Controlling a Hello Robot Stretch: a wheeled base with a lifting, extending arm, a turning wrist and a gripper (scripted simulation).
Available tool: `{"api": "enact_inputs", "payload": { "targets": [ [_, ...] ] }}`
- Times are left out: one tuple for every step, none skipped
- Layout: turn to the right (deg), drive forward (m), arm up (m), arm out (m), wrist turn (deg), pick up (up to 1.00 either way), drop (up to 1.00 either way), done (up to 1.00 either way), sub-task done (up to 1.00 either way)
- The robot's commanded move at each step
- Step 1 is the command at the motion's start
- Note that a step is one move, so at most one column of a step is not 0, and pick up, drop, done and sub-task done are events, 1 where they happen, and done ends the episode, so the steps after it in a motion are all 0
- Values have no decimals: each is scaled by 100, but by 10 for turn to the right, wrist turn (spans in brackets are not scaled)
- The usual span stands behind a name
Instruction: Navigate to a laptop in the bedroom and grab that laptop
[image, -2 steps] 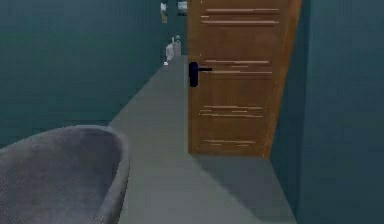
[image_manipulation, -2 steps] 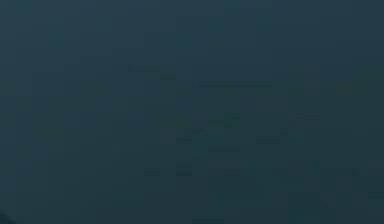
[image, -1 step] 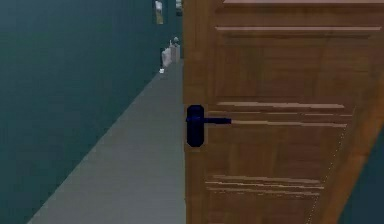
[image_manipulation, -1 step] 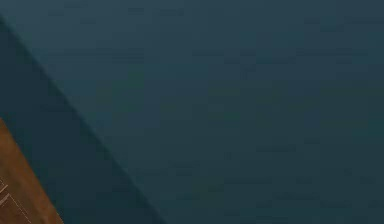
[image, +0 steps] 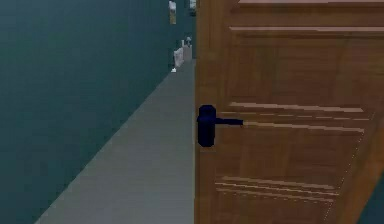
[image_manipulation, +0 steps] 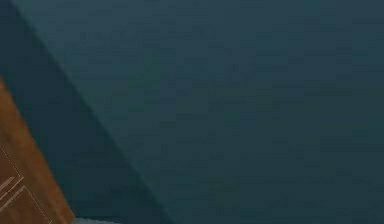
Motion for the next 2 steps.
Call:
{"api": "enact_inputs", "payload": {
  "targets": [
    [0, 25, 0, 0, 0, 0, 0, 0, 0],
    [-180, 0, 0, 0, 0, 0, 0, 0, 0]
  ]
}}
